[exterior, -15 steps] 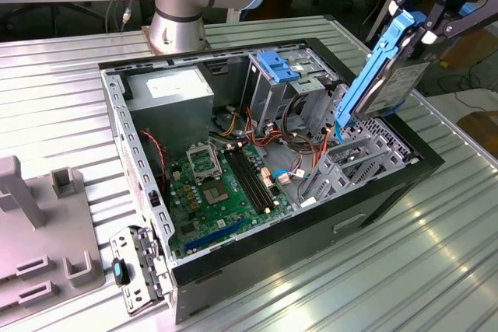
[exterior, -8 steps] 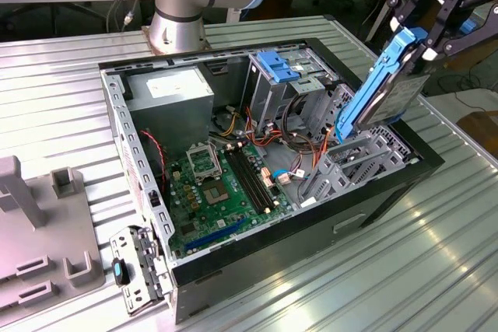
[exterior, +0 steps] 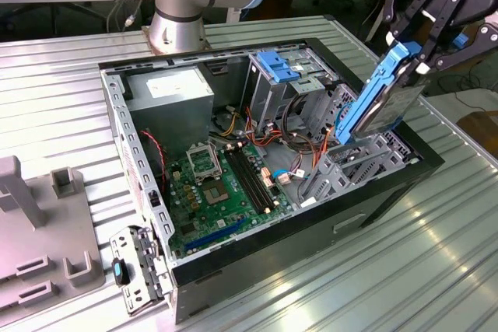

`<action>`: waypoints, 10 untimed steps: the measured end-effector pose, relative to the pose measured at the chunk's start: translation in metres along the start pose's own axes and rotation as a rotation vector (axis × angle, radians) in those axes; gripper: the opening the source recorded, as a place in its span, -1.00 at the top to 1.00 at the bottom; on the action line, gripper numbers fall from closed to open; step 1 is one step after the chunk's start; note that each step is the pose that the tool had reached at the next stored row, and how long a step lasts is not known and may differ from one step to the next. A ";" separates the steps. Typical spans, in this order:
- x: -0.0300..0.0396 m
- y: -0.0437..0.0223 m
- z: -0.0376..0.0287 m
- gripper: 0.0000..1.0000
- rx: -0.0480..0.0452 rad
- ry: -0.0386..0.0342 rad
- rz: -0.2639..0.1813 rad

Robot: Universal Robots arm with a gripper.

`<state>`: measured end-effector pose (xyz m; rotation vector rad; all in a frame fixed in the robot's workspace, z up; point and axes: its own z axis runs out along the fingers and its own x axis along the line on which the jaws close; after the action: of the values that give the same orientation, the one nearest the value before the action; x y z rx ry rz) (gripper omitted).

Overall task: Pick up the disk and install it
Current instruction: 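Insert the disk into the insertion slot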

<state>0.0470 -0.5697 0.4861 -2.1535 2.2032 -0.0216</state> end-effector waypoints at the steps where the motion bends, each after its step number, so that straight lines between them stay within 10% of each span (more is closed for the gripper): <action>1: 0.0001 -0.0002 0.0020 0.26 0.0002 0.0056 0.001; 3: 0.0001 -0.0008 0.0035 0.26 0.0006 0.0305 0.000; 10: 0.0003 -0.0032 0.0134 0.26 -0.0012 0.0302 0.003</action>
<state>0.0510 -0.5696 0.4729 -2.1651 2.2226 -0.0530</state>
